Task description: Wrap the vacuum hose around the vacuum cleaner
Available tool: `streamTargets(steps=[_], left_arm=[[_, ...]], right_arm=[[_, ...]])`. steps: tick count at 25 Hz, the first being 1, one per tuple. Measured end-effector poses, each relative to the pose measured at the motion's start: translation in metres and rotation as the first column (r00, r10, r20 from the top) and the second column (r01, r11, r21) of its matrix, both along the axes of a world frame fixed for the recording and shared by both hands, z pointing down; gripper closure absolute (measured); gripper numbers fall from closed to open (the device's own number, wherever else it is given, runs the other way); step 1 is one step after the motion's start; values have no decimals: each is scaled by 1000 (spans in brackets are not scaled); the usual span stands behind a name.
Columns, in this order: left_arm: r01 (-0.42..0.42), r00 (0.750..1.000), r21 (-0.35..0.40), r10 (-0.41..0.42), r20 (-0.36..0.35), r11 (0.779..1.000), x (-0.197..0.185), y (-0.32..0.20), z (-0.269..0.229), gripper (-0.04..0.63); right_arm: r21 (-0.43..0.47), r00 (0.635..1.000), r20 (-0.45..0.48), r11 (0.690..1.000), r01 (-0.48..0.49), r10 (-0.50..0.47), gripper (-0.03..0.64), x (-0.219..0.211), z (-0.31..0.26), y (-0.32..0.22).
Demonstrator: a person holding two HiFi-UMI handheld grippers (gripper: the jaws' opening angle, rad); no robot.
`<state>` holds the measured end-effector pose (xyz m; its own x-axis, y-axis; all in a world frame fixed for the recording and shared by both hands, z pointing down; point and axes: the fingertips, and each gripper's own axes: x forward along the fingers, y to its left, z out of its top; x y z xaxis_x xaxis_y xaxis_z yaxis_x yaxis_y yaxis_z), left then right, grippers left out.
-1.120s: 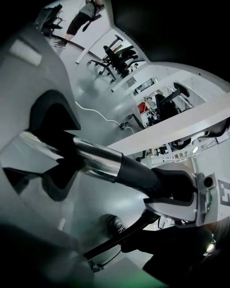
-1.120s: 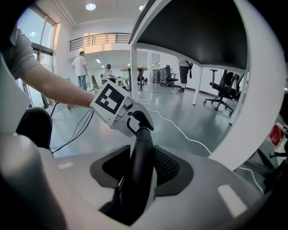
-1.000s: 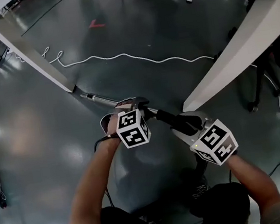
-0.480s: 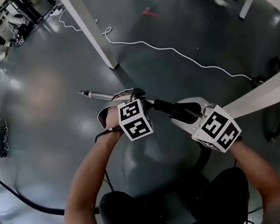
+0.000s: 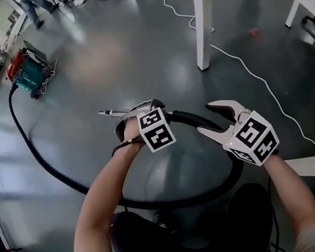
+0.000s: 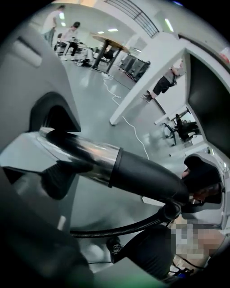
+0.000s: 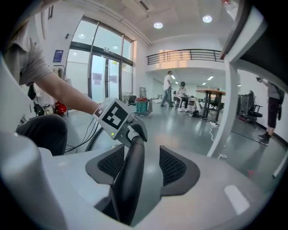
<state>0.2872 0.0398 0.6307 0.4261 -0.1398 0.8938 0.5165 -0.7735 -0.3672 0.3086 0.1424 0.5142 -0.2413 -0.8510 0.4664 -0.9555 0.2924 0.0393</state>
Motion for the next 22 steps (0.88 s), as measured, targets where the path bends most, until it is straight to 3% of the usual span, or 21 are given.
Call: streamTargets(steps=[2, 5, 11, 14, 22], left_arm=[[115, 993, -2, -115, 3, 993, -32, -27, -5, 394], [285, 958, 8, -285, 8, 958, -85, -61, -15, 402], [560, 829, -3, -560, -2, 829, -188, -102, -52, 411], [648, 762, -1, -648, -7, 762, -229, -108, -73, 413], [779, 626, -12, -779, 14, 626, -304, -90, -103, 413]], right_arm=[[4, 997, 5, 997, 76, -76, 342, -20, -4, -15], [19, 988, 4, 988, 155, -155, 322, -44, -4, -31], [81, 984, 13, 981, 175, -176, 319, -70, -9, -71], [105, 985, 23, 980, 167, -171, 360, -80, -13, -91], [151, 968, -58, 956, 252, -246, 377, -126, -27, -123]])
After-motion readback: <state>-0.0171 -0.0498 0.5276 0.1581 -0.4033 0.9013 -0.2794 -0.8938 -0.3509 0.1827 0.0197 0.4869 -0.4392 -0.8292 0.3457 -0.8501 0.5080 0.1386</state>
